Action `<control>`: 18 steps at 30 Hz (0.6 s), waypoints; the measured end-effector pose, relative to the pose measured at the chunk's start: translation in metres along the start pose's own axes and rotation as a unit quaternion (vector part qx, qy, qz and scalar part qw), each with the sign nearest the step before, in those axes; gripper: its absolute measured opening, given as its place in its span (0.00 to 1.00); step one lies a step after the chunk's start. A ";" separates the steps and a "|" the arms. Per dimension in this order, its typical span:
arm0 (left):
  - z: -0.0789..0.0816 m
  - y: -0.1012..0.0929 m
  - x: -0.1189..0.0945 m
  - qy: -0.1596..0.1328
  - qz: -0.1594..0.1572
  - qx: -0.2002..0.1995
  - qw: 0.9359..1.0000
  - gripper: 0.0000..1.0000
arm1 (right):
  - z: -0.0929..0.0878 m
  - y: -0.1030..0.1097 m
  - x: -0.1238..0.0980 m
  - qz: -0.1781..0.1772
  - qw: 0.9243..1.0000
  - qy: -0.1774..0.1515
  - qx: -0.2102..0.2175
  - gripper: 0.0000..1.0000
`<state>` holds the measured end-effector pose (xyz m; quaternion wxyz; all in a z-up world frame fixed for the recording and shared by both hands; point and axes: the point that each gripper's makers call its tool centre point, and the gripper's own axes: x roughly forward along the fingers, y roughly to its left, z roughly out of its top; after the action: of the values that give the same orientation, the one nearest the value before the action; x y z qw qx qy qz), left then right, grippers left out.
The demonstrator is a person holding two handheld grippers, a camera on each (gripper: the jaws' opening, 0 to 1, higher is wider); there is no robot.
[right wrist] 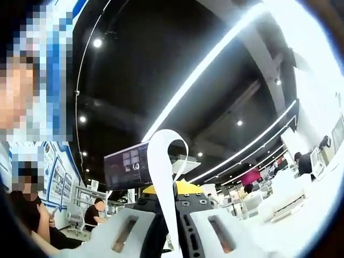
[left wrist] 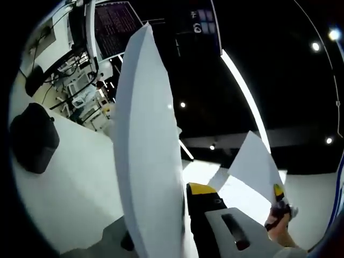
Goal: Organize the stack of printing papers by aligning and flattening the scattered papers on the table
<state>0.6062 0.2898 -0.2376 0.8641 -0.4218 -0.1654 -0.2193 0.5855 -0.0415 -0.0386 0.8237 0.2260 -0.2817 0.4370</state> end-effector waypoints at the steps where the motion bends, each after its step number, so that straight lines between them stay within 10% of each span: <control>1: 0.000 0.000 0.000 0.000 0.000 0.000 1.000 0.08 | -0.001 0.000 0.000 0.001 1.000 0.001 0.001 0.00; 18: -0.001 -0.001 0.000 -0.001 0.000 0.001 1.000 0.08 | -0.034 0.017 0.011 0.015 0.999 0.013 0.050 0.00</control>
<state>0.6054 0.2887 -0.2374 0.8641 -0.4215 -0.1663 -0.2192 0.5853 -0.0055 -0.0539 0.8084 0.2564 -0.2521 0.4660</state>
